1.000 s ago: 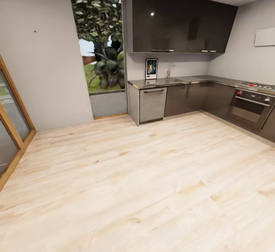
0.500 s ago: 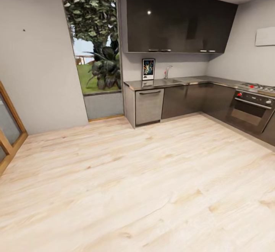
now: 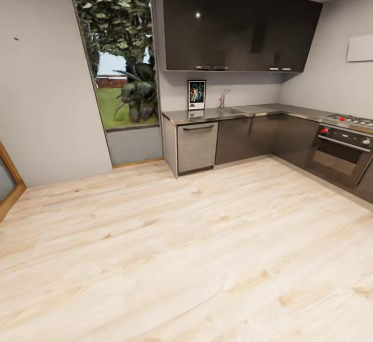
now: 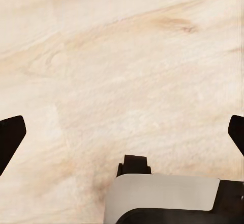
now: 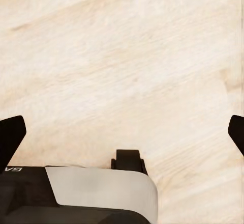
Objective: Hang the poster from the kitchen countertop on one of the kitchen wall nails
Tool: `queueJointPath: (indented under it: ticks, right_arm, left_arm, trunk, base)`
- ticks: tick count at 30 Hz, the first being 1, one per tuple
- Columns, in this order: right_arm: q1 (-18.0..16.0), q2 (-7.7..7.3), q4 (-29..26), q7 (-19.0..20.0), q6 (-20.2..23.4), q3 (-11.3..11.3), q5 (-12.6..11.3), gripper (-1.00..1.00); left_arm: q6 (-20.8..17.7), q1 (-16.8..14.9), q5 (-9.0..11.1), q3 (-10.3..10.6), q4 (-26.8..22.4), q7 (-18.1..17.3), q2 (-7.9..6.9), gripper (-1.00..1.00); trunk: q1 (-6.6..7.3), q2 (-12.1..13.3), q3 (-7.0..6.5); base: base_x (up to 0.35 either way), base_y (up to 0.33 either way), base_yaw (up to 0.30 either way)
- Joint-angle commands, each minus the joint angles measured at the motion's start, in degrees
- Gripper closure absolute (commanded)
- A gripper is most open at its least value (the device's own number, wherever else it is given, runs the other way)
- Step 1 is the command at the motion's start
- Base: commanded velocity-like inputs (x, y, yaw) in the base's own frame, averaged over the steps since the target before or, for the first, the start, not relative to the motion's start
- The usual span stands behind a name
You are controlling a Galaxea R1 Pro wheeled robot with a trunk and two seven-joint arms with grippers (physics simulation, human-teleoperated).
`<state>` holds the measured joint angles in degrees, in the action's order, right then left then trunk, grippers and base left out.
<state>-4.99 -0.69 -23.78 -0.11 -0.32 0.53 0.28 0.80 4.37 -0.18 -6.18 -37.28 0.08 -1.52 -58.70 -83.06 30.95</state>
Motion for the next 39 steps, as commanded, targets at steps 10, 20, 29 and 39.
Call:
queueJointPath:
  ticks: [10, 20, 29, 39]
  right_arm:
    - [-0.03, -0.01, 0.00, 0.01, -0.03, 0.08, -0.02, -1.00]
    - [-0.02, -0.01, -0.03, 0.02, -0.03, 0.18, 0.23, -1.00]
    - [-0.02, -0.01, -0.04, 0.02, -0.03, 0.17, 0.20, -1.00]
    - [-0.02, -0.01, -0.04, 0.02, -0.03, 0.17, 0.20, -1.00]
  left_arm:
    - [0.08, 0.02, -0.04, -0.06, -0.08, 0.01, 0.03, -1.00]
    - [0.08, 0.02, -0.07, -0.06, -0.08, 0.01, 0.03, -1.00]
    - [0.08, 0.02, -0.07, -0.06, -0.08, 0.01, 0.01, -1.00]
    - [0.08, 0.02, -0.06, -0.06, -0.08, 0.01, 0.01, -1.00]
  trunk:
    - [-0.03, -0.02, 0.04]
    - [-0.03, -0.02, 0.04]
    - [-0.03, -0.02, 0.04]
    - [-0.03, -0.02, 0.04]
  base:
    - [0.276, -0.224, 0.000]
    - [0.276, -0.224, 0.000]
    - [0.276, -0.224, 0.000]
    - [0.276, -0.224, 0.000]
